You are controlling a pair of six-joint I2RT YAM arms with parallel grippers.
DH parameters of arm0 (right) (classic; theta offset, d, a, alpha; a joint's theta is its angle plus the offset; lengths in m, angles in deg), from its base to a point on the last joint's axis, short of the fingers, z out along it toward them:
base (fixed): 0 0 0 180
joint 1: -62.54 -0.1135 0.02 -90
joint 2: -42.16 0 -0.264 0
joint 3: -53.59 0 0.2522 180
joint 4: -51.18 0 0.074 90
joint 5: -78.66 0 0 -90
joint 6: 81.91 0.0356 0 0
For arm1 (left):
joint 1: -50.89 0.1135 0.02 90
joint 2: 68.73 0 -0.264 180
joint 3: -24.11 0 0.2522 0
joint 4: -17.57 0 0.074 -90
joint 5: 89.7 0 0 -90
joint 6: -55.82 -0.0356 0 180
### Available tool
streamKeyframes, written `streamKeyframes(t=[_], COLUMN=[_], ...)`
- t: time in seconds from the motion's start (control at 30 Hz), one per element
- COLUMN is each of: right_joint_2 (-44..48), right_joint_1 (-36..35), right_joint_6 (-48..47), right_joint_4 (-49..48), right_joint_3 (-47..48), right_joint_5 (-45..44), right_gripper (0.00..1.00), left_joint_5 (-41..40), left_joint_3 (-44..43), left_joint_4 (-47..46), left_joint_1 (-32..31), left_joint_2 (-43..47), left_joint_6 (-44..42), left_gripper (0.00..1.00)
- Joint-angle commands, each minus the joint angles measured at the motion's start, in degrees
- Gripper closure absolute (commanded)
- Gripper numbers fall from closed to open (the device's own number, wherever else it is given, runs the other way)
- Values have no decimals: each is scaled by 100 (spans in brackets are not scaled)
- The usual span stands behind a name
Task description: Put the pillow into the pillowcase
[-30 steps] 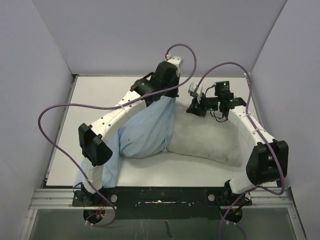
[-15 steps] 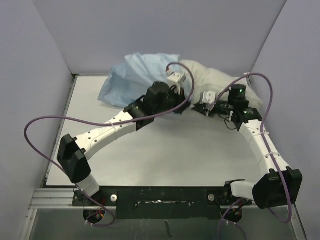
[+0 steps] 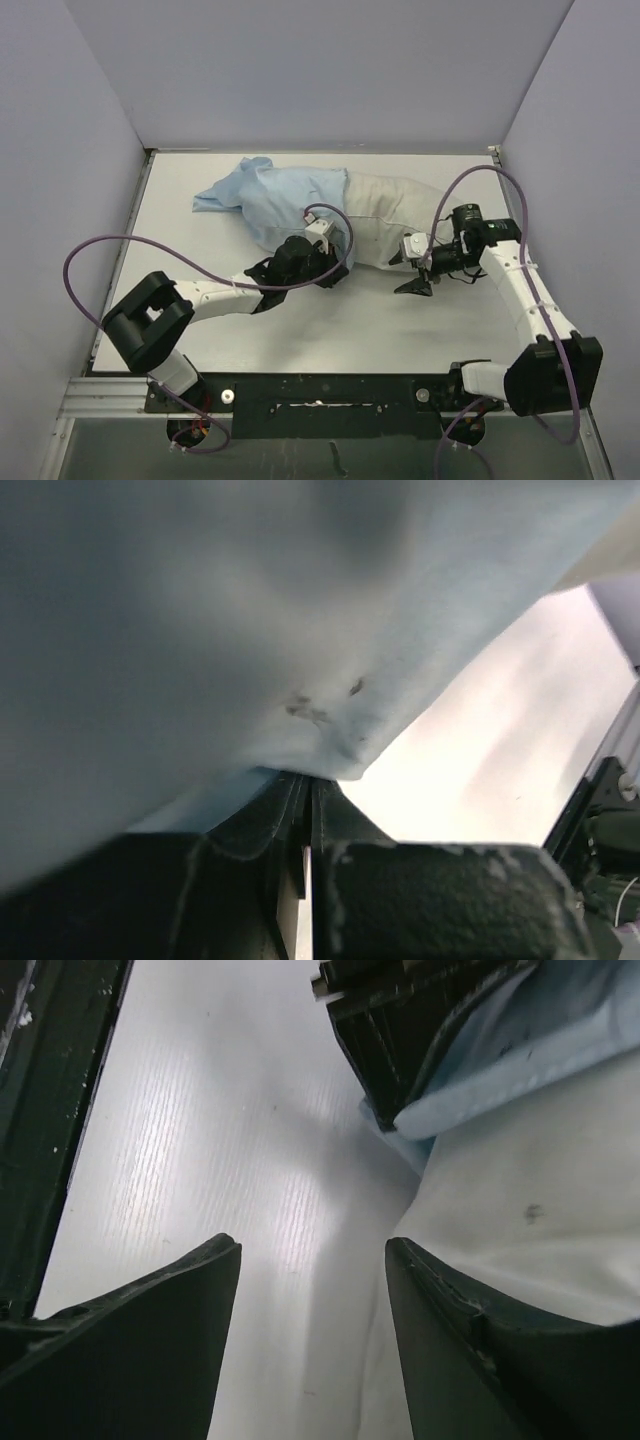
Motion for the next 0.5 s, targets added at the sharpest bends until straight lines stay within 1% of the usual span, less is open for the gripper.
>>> streamKeyframes(t=[0.0,0.07,0.1,0.17,0.23,0.3,0.43,0.47], right_joint_2=[628,737,786,871,699,353,-143,-225], right_joint_1=[0,4,13,11,7,-39,-714,-893], right_joint_6=[-390,140,590,1619,2454,2919,3531,3586], right_joint_4=[1312,1039,606,-619,-1707,-2399,-3514,-3674], right_joint_3=[969,1453,1573,1516,1370,1198,443,241], right_joint_5=[754,719,574,86,-454,-806,-1847,-2007], right_gripper=[33,20,13,1,2,2,1,7], left_joint_5=[2,-5,4,10,17,40,21,11], left_joint_3=[92,220,282,421,557,632,729,755], left_joint_4=[-1021,-1019,-1038,-1134,-1279,-1355,-1295,-1199], left_joint_1=[-79,-97,-98,-104,-114,-120,-146,-146], left_joint_2=[749,847,883,937,997,1080,1346,1467], left_joint_6=[8,-20,-20,15,76,79,-53,-108], left_gripper=[100,100,100,100,100,100,100,100])
